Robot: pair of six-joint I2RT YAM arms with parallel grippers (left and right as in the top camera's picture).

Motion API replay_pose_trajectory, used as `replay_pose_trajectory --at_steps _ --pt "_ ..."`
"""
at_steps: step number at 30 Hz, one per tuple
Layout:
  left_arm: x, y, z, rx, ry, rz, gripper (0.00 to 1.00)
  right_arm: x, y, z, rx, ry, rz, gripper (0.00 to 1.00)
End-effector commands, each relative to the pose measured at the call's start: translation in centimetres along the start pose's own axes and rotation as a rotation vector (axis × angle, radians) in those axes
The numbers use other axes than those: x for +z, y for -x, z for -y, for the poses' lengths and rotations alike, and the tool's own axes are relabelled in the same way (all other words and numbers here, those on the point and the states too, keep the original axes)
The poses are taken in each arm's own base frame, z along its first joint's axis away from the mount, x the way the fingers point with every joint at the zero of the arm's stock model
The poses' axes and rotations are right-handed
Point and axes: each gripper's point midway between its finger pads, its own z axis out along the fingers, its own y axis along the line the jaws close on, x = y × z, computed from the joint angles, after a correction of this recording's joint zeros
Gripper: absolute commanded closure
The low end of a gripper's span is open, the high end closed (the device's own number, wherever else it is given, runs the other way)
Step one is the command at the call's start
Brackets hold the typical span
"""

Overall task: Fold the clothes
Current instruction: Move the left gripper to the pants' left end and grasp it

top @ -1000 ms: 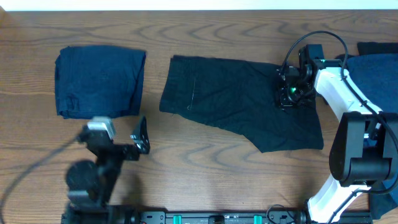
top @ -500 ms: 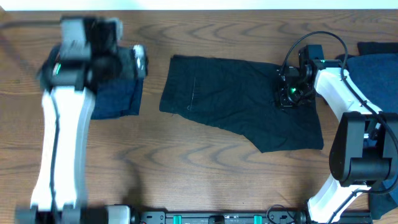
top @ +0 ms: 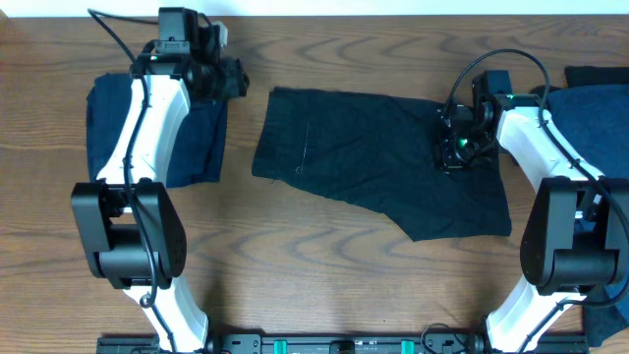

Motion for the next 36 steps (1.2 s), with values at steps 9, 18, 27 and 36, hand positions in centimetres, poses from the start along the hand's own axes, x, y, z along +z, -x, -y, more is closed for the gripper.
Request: replay_pose_trajectory --at_steps 9,18,27,36 --pt "7.2 -1.4 3.5 0.084 -0.079 -0.034 0.70 -0.3 0.4 -0.3 -0.001 0.000 0.020 0.99" --pt "9.0 -1.7 2.3 0.082 -0.039 -0.035 0.58 -0.3 0.4 -0.3 -0.001 0.000 0.020 0.99" --pt "9.5 -2.4 1.1 0.087 0.037 -0.038 0.55 -0.3 0.4 -0.3 -0.001 0.000 0.019 0.99" --pt "9.8 -3.0 1.1 0.092 0.056 -0.050 0.55 -0.3 0.4 -0.3 -0.001 -0.001 0.019 0.99"
